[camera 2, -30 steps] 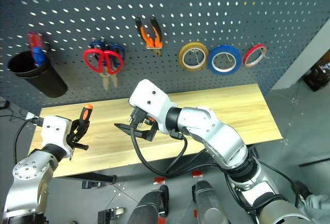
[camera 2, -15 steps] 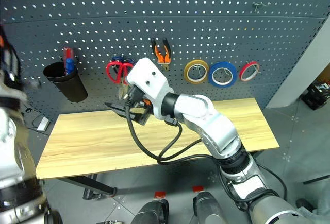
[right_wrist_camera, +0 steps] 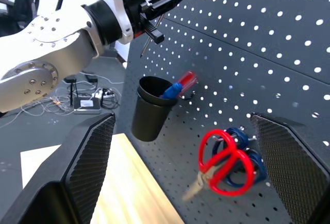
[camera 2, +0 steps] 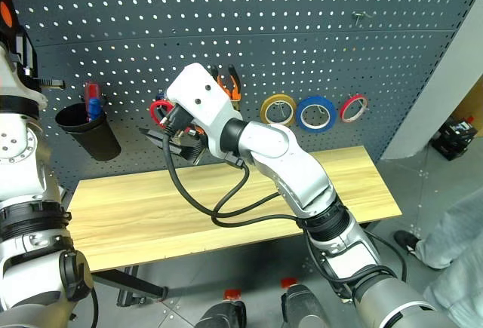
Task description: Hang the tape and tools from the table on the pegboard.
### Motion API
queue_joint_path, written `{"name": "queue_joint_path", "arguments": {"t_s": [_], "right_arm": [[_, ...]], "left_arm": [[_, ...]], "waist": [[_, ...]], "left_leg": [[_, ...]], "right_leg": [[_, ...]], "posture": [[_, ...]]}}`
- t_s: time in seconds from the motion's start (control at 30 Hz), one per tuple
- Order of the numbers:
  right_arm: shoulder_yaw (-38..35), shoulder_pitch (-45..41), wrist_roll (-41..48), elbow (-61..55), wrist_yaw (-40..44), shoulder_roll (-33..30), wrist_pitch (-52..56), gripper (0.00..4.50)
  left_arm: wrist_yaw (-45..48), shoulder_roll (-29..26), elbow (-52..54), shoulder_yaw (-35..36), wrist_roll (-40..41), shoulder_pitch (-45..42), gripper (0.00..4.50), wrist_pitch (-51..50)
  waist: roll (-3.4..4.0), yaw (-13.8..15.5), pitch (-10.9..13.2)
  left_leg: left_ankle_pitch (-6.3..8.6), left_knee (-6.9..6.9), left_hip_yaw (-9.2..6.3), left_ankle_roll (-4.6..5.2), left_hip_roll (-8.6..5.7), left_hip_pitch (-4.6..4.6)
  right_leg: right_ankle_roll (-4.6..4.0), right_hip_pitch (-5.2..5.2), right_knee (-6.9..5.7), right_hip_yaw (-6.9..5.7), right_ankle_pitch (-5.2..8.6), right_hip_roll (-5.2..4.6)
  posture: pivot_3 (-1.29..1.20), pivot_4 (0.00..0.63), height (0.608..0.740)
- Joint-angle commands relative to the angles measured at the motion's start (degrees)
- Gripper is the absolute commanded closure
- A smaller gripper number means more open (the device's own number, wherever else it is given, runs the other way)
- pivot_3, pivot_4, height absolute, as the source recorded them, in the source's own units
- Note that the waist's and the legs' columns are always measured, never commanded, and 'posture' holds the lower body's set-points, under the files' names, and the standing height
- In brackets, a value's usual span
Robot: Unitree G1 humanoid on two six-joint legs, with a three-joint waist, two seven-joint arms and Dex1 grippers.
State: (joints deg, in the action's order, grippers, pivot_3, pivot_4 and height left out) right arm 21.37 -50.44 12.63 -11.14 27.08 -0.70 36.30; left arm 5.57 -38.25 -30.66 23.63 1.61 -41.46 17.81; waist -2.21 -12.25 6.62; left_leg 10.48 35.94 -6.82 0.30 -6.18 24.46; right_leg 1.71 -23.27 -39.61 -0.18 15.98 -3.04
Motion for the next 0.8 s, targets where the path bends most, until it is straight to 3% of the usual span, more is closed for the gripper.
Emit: {"name": "queue_joint_path", "arguments": {"t_s": [0.03, 0.23, 0.8], "right_arm": [[-0.79, -0.57, 0.26, -2.25, 0.17, 0.95, -1.04, 0.0], [-0.92, 0.35, 0.75, -3.54, 0.25, 1.59, -0.51, 0.0], [-0.44, 2.45, 0.56, -5.89, -0.92, 3.25, 2.02, 0.0]], "left_arm": [[-1.13, -1.29, -2.89, -0.47, -0.68, -0.66, 3.78, 4.41], [-3.55, -1.62, -9.51, -0.02, -0.33, 0.48, 3.78, 8.3], [-3.74, -0.95, -23.43, -3.41, -0.14, -8.56, 3.78, 12.52]], "waist": [[-0.04, -0.4, -0.06], [-0.04, -0.52, -0.1], [-0.06, -0.5, -0.11]], "left_leg": [[0.01, 0.02, -0.03, 0.02, 0.0, 0.0], [-0.03, 0.09, -0.15, -0.02, -0.01, -0.01], [-0.05, 0.12, -0.24, -0.04, -0.03, 0.0]], "right_leg": [[0.0, 0.0, -0.02, -0.03, 0.0, 0.0], [0.0, -0.02, -0.26, -0.14, 0.0, 0.0], [0.01, 0.01, -0.3, -0.25, 0.01, -0.02]], "posture": [[-0.22, 0.043, 0.74], [-0.22, 0.048, 0.74], [-0.23, 0.081, 0.74]]}}
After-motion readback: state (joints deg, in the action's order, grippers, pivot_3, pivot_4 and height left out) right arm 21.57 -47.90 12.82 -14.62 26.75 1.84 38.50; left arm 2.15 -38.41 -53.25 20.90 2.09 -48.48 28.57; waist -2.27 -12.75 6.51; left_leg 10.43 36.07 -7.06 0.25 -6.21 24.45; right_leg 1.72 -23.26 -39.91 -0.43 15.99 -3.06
